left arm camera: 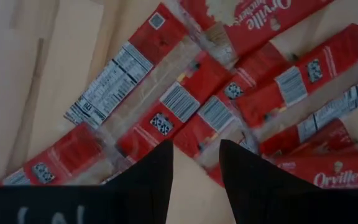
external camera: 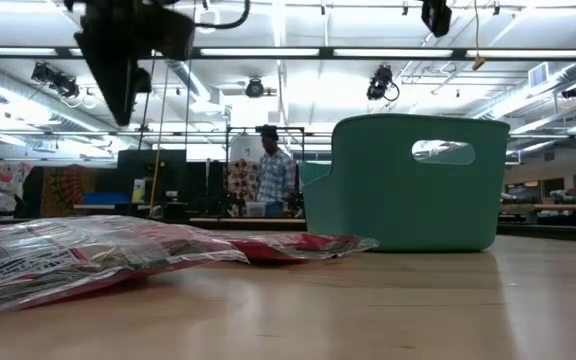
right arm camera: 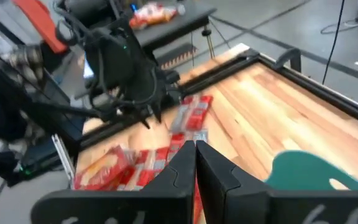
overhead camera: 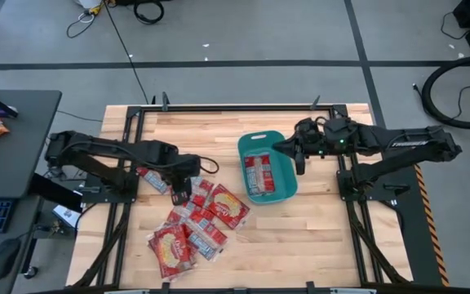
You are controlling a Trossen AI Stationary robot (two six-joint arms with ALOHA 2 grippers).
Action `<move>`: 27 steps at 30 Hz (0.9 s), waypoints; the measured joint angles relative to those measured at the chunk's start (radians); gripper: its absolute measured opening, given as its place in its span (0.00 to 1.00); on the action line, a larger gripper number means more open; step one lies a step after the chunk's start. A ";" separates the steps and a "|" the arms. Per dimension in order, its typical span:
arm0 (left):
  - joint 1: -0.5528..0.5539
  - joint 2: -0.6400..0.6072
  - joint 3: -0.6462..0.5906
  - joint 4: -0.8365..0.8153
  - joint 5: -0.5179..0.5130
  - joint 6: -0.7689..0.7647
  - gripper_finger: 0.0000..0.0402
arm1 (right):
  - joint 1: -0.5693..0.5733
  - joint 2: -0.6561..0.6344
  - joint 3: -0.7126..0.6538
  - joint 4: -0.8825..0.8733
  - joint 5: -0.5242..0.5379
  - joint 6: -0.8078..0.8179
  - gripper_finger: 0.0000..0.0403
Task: Sort popcorn bags into baskets
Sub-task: Put the red popcorn pack into the green bin
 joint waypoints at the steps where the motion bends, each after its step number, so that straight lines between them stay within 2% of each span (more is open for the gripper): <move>1: 0.002 -0.020 -0.027 0.011 0.001 -0.016 0.33 | 0.004 0.014 0.017 -0.017 0.003 -0.002 0.04; 6: 0.005 -0.094 -0.146 0.070 0.040 -0.124 0.33 | 0.007 0.089 0.098 -0.098 0.019 -0.045 0.04; 11: 0.001 -0.118 -0.211 0.076 0.043 -0.230 0.33 | -0.007 0.147 0.149 -0.120 0.018 -0.089 0.04; 19: -0.006 -0.196 -0.227 0.096 0.077 -0.219 0.33 | -0.019 0.198 0.237 -0.136 -0.024 -0.112 0.04; 23: -0.003 -0.286 -0.226 0.091 0.046 -0.229 0.33 | -0.019 0.205 0.255 -0.146 -0.024 -0.136 0.04; 27: -0.004 -0.319 -0.226 0.087 -0.028 -0.302 0.33 | -0.019 0.207 0.261 -0.143 -0.023 -0.141 0.04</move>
